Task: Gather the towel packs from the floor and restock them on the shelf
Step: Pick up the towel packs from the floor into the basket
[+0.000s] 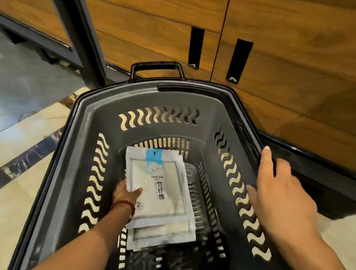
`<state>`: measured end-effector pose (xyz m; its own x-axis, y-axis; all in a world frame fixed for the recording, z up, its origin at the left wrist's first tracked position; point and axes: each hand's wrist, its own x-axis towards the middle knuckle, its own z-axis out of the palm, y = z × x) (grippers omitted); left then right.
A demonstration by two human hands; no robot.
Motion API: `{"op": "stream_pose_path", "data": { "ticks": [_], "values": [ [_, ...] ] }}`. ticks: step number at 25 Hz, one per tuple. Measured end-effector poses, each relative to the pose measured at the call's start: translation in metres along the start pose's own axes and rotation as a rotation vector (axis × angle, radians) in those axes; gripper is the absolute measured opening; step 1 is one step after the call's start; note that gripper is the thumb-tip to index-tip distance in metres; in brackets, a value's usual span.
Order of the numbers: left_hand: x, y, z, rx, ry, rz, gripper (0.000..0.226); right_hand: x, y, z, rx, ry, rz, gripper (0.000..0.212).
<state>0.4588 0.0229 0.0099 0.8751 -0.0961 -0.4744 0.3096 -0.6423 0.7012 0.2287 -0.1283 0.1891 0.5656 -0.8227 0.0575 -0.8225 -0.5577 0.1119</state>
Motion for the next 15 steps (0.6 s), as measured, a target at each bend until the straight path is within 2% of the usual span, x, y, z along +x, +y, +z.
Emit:
{"op": "stream_pose_path", "data": {
  "ticks": [4,7,10,12,15],
  "values": [
    [0.004,-0.019,0.020,0.299,-0.008,0.005,0.054,0.000,0.000,0.011,-0.109,0.036,-0.003,0.086],
    [-0.005,-0.022,0.029,0.608,-0.037,0.073,0.053,0.000,0.000,0.014,-0.152,0.041,0.015,0.089],
    [-0.015,-0.011,0.029,0.838,-0.033,0.177,0.065,0.001,0.000,0.011,-0.105,0.036,-0.009,0.088],
    [-0.027,0.011,0.025,0.806,-0.057,0.255,0.059,0.005,-0.002,0.007,-0.038,0.017,-0.031,0.087],
    [-0.064,0.060,0.018,0.622,-0.147,0.407,0.052,0.011,0.005,-0.004,0.099,-0.041,-0.052,0.082]
  ]
}}
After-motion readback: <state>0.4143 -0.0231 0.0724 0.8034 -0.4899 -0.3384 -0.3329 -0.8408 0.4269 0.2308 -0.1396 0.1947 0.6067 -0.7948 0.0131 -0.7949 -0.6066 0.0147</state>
